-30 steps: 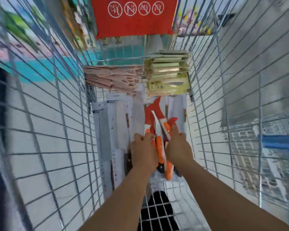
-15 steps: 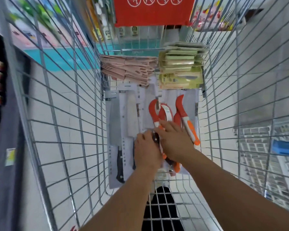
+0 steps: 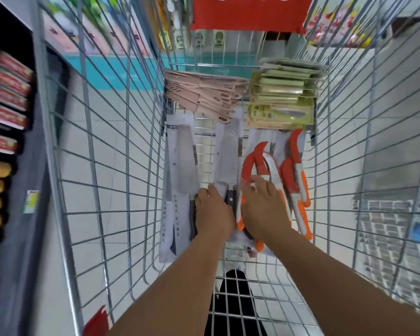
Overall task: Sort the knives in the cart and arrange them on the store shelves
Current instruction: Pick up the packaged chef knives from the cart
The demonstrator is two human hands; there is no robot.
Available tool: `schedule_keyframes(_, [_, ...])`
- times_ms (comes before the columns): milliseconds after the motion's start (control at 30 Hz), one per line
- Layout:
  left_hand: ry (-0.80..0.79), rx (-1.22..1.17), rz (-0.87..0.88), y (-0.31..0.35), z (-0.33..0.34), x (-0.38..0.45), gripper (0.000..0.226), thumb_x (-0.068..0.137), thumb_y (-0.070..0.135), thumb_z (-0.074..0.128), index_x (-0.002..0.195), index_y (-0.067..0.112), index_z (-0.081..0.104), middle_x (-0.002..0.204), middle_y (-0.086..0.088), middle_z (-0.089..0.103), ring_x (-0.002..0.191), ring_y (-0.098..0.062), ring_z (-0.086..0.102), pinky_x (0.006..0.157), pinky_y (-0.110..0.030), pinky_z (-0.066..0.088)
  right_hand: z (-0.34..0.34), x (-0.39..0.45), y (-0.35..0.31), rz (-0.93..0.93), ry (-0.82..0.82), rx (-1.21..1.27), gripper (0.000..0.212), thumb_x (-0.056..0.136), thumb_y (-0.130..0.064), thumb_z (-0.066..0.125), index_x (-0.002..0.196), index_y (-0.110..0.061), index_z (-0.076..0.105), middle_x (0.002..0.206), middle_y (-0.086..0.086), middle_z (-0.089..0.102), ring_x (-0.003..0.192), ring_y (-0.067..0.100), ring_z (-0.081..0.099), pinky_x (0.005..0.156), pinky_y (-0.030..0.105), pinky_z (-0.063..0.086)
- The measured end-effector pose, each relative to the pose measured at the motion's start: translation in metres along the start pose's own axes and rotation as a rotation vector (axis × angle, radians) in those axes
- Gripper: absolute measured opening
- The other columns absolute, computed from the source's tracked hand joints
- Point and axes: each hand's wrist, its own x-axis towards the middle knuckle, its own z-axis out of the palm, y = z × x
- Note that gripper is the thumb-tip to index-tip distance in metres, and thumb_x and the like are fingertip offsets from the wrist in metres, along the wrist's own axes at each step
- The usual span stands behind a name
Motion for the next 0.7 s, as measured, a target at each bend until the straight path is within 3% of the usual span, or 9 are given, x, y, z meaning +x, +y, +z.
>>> schedule_keyframes(133, [0.047, -0.254, -0.142, 0.006, -0.002, 0.012, 0.046, 0.088, 0.021, 0.059, 0.130, 0.009, 0.046, 0.125, -0.013, 0.049, 0.115, -0.030, 0.050, 0.093, -0.037, 0.044, 0.011, 0.002, -0.004, -0.013, -0.101, 0.123, 0.044, 0.088, -0.019, 0.046, 0.132, -0.013, 0.048, 0.143, 0.011, 0.034, 0.123, 0.034, 0.041, 0.099, 0.039, 0.039])
schedule_keyframes(200, [0.034, -0.303, -0.179, 0.007, -0.005, 0.017, 0.027, 0.088, 0.020, 0.055, 0.111, 0.005, 0.059, 0.108, -0.014, 0.059, 0.099, -0.030, 0.059, 0.079, -0.035, 0.048, 0.013, 0.002, -0.004, 0.034, -0.097, 0.172, 0.043, 0.089, -0.017, 0.048, 0.132, -0.015, 0.045, 0.144, 0.008, 0.028, 0.127, 0.029, 0.036, 0.100, 0.036, 0.039])
schedule_keyframes(267, [0.036, -0.361, -0.185, 0.007, -0.009, 0.017, 0.015, 0.092, 0.016, 0.047, 0.088, 0.005, 0.058, 0.088, -0.010, 0.060, 0.082, -0.026, 0.058, 0.066, -0.031, 0.044, 0.013, 0.002, -0.005, 0.055, -0.079, 0.185, 0.040, 0.091, -0.018, 0.048, 0.131, -0.013, 0.046, 0.141, 0.009, 0.031, 0.125, 0.030, 0.038, 0.100, 0.037, 0.038])
schedule_keyframes(400, [0.061, -0.465, -0.216, 0.005, -0.020, -0.003, 0.018, 0.098, 0.010, 0.035, 0.106, 0.009, 0.051, 0.100, -0.011, 0.058, 0.085, -0.025, 0.052, 0.072, -0.030, 0.039, 0.013, 0.001, -0.010, 0.069, 0.029, 0.159, 0.046, 0.094, -0.030, 0.046, 0.132, -0.004, 0.047, 0.138, 0.019, 0.039, 0.123, 0.037, 0.039, 0.102, 0.041, 0.032])
schedule_keyframes(467, [0.077, -0.450, -0.217, 0.000, -0.028, -0.016, 0.021, 0.097, 0.009, 0.033, 0.112, 0.010, 0.048, 0.098, -0.010, 0.057, 0.082, -0.025, 0.050, 0.069, -0.031, 0.037, 0.008, 0.000, -0.019, 0.050, 0.014, 0.254, 0.051, 0.096, -0.034, 0.043, 0.141, -0.009, 0.037, 0.143, 0.016, 0.033, 0.130, 0.034, 0.033, 0.106, 0.039, 0.029])
schedule_keyframes(567, [0.130, -0.412, -0.244, -0.016, -0.040, -0.035, 0.023, 0.095, 0.009, 0.035, 0.116, 0.013, 0.045, 0.092, -0.004, 0.052, 0.081, -0.025, 0.049, 0.068, -0.031, 0.037, 0.007, -0.003, -0.041, 0.015, -0.176, 0.564, 0.063, 0.096, -0.031, 0.048, 0.150, -0.021, 0.018, 0.145, 0.010, 0.035, 0.129, 0.028, 0.040, 0.105, 0.037, 0.035])
schedule_keyframes(633, [0.170, -0.414, -0.287, -0.029, -0.045, -0.046, 0.017, 0.096, 0.011, 0.037, 0.111, 0.014, 0.043, 0.091, -0.002, 0.053, 0.074, -0.021, 0.049, 0.060, -0.030, 0.034, 0.009, -0.003, -0.058, 0.023, -0.267, 0.710, 0.063, 0.094, -0.027, 0.051, 0.148, -0.022, 0.020, 0.136, 0.009, 0.047, 0.117, 0.027, 0.054, 0.095, 0.034, 0.043])
schedule_keyframes(700, [0.219, -0.469, -0.359, -0.041, -0.048, -0.050, 0.012, 0.098, 0.015, 0.034, 0.106, 0.019, 0.042, 0.093, -0.004, 0.057, 0.066, -0.015, 0.048, 0.051, -0.027, 0.028, 0.015, -0.004, -0.075, 0.003, -0.319, 0.718, 0.054, 0.093, -0.022, 0.053, 0.142, -0.019, 0.029, 0.127, 0.007, 0.050, 0.110, 0.024, 0.054, 0.087, 0.028, 0.040])
